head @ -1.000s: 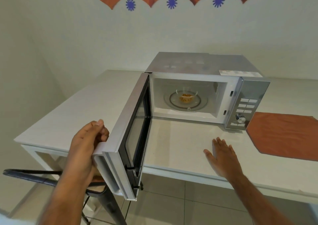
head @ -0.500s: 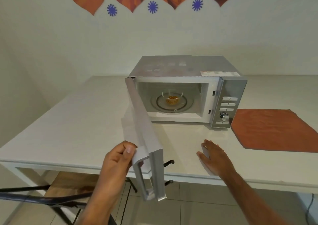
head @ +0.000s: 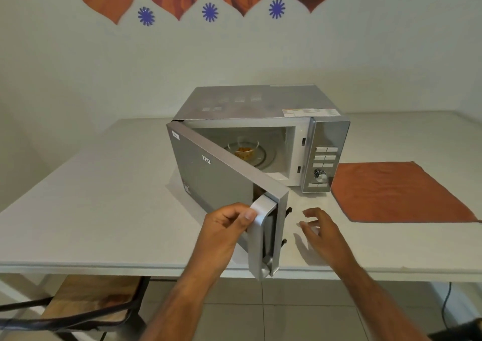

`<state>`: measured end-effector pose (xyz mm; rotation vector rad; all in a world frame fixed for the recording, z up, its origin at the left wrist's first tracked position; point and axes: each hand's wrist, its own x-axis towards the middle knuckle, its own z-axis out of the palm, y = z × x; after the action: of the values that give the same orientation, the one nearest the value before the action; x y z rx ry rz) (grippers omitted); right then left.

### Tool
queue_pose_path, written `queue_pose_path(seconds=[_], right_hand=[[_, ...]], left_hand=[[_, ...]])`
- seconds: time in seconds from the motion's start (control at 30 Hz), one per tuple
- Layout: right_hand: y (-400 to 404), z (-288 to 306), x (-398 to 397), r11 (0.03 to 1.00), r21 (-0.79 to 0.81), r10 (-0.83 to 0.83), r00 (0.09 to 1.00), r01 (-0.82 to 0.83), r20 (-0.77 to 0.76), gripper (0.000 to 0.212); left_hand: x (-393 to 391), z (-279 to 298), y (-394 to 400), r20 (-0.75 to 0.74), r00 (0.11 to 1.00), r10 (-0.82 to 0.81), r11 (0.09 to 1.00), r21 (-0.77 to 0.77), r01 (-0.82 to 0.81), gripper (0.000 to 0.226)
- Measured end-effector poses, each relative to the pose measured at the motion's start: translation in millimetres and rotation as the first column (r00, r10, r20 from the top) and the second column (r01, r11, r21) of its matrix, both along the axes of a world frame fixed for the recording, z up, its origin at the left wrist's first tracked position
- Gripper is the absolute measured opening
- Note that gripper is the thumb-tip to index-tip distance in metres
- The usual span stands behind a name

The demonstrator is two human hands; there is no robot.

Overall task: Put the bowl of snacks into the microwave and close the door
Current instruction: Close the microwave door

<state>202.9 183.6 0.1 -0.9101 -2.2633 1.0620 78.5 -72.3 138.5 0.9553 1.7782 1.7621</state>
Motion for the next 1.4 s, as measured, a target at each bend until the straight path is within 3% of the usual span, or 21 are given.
queue_pose_path(seconds=[0.2, 0.27, 0.43, 0.53, 0.67, 0.83, 0.97, 1.1, 1.23, 1.4], right_hand=[[-7.6, 35.7, 8.0, 0.968, -0.250, -0.093, 0.943, 0.011, -0.319, 0.007], [-11.1, 47.6, 9.7, 0.949, -0.314, -0.117, 0.898, -0.024, -0.424, 0.014], [-17.8, 64.3, 15.4, 0.968, -0.232, -0.037, 0.861, -0.096, -0.508, 0.035], [-19.8, 61.5, 13.1, 0.974, -0.170, 0.064, 0.896, -0.152, -0.439, 0.028], [-14.5, 57.3, -2.0, 0.982, -0.048, 0.168, 0.961, -0.183, -0.219, 0.024], [15.0, 51.8, -21.4, 0.994, 0.034, 0.103, 0.993, -0.101, -0.065, 0.049], [32.0, 52.8, -31.6, 0.996, 0.023, 0.087, 0.995, -0.086, -0.044, 0.021], [44.5, 49.5, -43.3, 0.998, -0.015, 0.064, 0.995, -0.066, -0.079, 0.013], [53.6, 49.8, -53.8, 0.996, -0.079, 0.022, 0.995, -0.030, -0.095, 0.037], [62.6, 48.5, -62.5, 0.990, -0.139, -0.002, 0.997, -0.008, -0.072, 0.030]], left_hand=[[-0.4, -0.9, 45.6, -0.019, 0.999, -0.049, 0.999, -0.011, 0.048, 0.037], [-2.3, 1.4, 60.5, -0.041, 0.997, -0.063, 0.998, -0.017, 0.062, 0.031], [-9.5, 8.4, 98.3, -0.173, 0.982, -0.074, 0.996, -0.064, 0.064, 0.017], [-15.6, 8.3, 120.4, -0.235, 0.970, -0.066, 0.997, -0.062, 0.053, 0.029], [-23.7, 8.2, 146.3, -0.277, 0.959, -0.061, 0.997, -0.058, 0.046, 0.031], [-34.9, 6.7, 175.4, -0.318, 0.946, -0.058, 0.996, -0.082, 0.034, 0.037], [-42.1, 7.3, 195.2, -0.356, 0.934, -0.039, 0.995, -0.102, 0.002, 0.041], [-43.3, 12.8, 208.1, -0.390, 0.921, -0.016, 0.995, -0.097, -0.024, 0.039], [-48.6, 18.5, 220.0, -0.424, 0.906, 0.002, 0.993, -0.105, -0.051, 0.037], [-53.7, 20.5, 231.1, -0.412, 0.911, 0.002, 0.990, -0.128, -0.060, 0.036]])
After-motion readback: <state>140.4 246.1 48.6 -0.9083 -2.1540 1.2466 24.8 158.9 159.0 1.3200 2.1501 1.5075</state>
